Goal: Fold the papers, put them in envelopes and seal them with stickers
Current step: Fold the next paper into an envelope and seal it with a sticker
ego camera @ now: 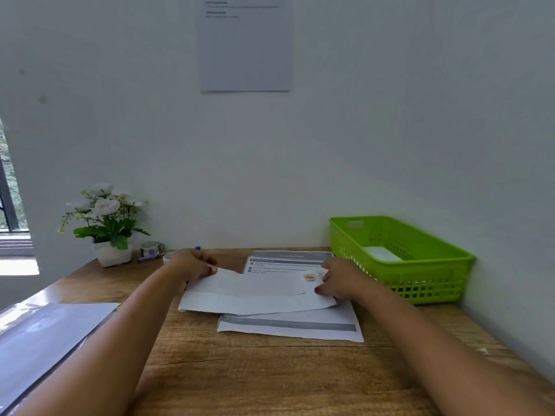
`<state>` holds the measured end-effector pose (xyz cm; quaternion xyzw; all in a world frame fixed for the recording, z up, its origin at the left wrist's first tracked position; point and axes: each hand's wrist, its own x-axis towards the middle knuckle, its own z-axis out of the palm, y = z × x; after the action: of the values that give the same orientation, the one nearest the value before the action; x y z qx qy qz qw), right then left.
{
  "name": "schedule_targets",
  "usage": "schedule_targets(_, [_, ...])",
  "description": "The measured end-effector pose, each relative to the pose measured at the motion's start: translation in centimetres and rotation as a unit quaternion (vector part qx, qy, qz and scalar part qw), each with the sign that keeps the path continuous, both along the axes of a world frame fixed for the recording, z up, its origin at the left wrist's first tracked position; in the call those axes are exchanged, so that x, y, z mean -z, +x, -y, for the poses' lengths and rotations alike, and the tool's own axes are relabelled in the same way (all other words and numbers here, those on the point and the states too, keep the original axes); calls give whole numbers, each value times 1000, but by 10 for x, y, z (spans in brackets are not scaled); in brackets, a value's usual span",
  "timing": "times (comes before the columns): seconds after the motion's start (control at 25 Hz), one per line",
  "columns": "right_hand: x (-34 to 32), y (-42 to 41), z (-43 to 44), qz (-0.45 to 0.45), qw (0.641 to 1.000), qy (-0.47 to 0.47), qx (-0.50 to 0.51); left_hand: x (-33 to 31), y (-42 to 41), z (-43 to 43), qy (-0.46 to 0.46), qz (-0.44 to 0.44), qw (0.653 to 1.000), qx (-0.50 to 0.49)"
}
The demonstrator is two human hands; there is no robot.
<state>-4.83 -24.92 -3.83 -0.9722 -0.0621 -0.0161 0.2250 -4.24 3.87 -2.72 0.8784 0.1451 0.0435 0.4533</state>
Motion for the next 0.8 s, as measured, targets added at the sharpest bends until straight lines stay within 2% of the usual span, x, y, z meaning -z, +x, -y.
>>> schedule_targets(0.08, [1,0,-2,2,989,145,19,0,-1,3,-44,54,997,-21])
schedule_targets(0.2, [-6,0,-3,39,935,352,21,0,0,6,-129,125,983,-35])
schedule_targets(0.36, [-24,-11,-7,54,809,585,-25,-14,-4,21,-248,227,941,-47])
schedule_targets(0.56, [-37,-13,-7,107,675,729,-37,-28,-10,65,-280,303,908,-71])
schedule_targets(0.64, [-43,-13,-1,98,664,740,-37,-32,-9,89,-328,304,892,-74])
schedule_targets(0.8, [-51,-15,13,78,703,705,-51,-35,-5,153,-418,267,866,-63])
